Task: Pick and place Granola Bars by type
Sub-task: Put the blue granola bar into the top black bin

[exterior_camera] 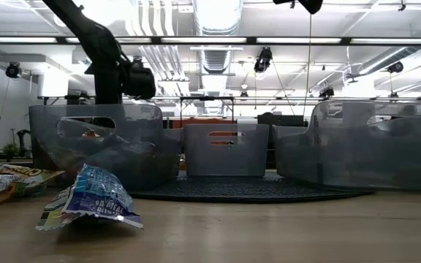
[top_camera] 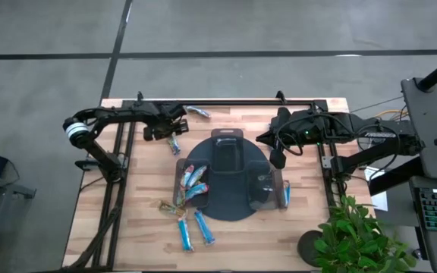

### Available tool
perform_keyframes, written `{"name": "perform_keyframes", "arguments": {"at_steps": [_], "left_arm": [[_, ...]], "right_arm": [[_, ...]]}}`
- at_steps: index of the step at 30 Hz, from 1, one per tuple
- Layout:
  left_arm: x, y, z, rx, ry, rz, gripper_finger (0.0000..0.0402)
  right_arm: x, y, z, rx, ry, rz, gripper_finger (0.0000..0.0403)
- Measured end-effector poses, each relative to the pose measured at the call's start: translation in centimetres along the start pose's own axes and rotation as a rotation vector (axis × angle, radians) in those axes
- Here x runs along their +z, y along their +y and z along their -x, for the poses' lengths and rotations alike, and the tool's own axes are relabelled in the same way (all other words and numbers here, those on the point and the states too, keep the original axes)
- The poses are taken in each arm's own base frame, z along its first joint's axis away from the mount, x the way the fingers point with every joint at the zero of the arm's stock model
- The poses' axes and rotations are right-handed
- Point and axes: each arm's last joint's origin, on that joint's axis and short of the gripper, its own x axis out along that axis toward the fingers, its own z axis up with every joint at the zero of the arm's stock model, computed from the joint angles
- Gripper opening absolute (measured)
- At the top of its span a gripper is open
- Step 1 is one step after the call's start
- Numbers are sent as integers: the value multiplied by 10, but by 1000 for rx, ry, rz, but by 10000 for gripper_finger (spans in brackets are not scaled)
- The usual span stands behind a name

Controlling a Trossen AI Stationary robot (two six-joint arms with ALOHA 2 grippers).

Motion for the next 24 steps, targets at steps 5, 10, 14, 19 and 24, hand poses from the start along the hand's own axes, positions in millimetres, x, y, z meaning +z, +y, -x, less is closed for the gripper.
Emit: {"name": "perform_keyframes", "arguments": {"at_steps": [5, 10, 14, 19, 24], "left_arm": [[-3, 7, -7, 33, -22, 34, 218], [-8, 15, -17, 52, -27, 57, 218], [-10, 18, -20, 41, -39, 74, 218], [-10, 18, -20, 47, -42, 71, 194], [-10, 20, -21, 60, -39, 53, 132]], "right_arm": [[0, 0, 0, -1, 0, 2, 9], [0, 0, 0, -2, 0, 21, 9], [0, 0, 0, -2, 0, 20, 9], [0, 0, 0, -2, 0, 19, 9], [0, 0, 0, -4, -2, 16, 9]]}}
